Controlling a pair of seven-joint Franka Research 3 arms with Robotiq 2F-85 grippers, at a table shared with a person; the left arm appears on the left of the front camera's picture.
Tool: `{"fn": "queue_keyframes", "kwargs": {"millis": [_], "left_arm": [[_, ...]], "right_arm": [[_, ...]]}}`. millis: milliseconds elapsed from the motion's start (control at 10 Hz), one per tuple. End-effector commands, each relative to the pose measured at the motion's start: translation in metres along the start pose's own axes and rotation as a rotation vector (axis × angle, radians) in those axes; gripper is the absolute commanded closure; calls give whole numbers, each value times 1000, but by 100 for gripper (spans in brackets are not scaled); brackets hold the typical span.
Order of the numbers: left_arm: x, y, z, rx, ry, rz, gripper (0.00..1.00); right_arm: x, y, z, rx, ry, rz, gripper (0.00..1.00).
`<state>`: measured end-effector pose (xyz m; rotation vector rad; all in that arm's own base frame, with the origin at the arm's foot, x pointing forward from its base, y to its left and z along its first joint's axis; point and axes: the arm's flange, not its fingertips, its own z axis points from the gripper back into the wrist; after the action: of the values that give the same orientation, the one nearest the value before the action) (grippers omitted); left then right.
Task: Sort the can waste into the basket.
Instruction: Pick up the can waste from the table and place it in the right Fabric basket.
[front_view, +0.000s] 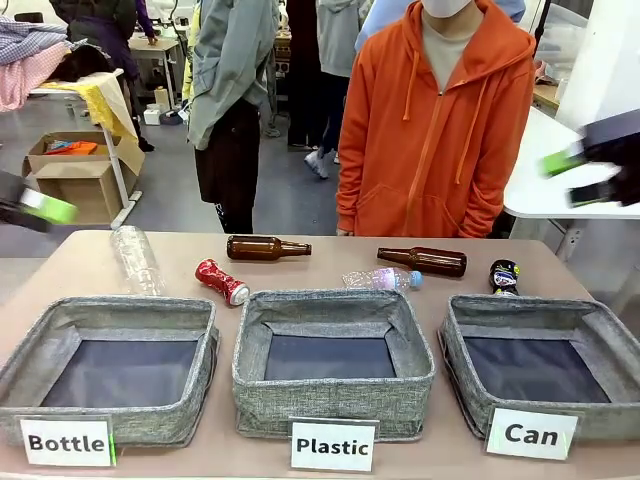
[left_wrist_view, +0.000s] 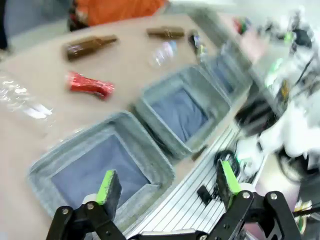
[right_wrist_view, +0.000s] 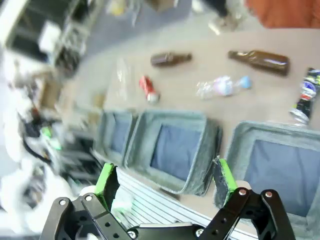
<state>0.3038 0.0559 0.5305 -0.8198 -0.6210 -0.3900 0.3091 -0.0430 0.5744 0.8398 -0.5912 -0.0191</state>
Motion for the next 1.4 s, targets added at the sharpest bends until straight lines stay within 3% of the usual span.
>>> {"fn": "queue_keyframes", "kwargs": {"millis": [0, 200, 300, 400, 500, 600, 1200, 1300], "left_arm": [[-94, 56, 39, -55, -275, 179, 0], [-161, 85, 60, -56, -538, 348, 0], [-178, 95, 66, -74, -631, 396, 0], [-174, 79, 53, -71, -688, 410, 0], [-128, 127, 145, -33, -529, 417, 0], [-128, 127, 145, -33, -529, 417, 0], [-126, 126, 141, -36, -511, 439, 0], [-103, 102, 128, 38, -421, 318, 0]], "right_arm": [[-62, -77, 29, 63, -200, -199, 0], [-83, -107, 61, 63, -319, -305, 0], [-83, -112, 63, 38, -329, -337, 0], [-79, -115, 58, 23, -313, -357, 0], [-75, -114, 48, -16, -283, -362, 0], [-17, -127, 119, 23, -327, -384, 0], [-17, -127, 119, 23, -327, -384, 0], [-17, -127, 119, 23, -327, -384, 0]]}}
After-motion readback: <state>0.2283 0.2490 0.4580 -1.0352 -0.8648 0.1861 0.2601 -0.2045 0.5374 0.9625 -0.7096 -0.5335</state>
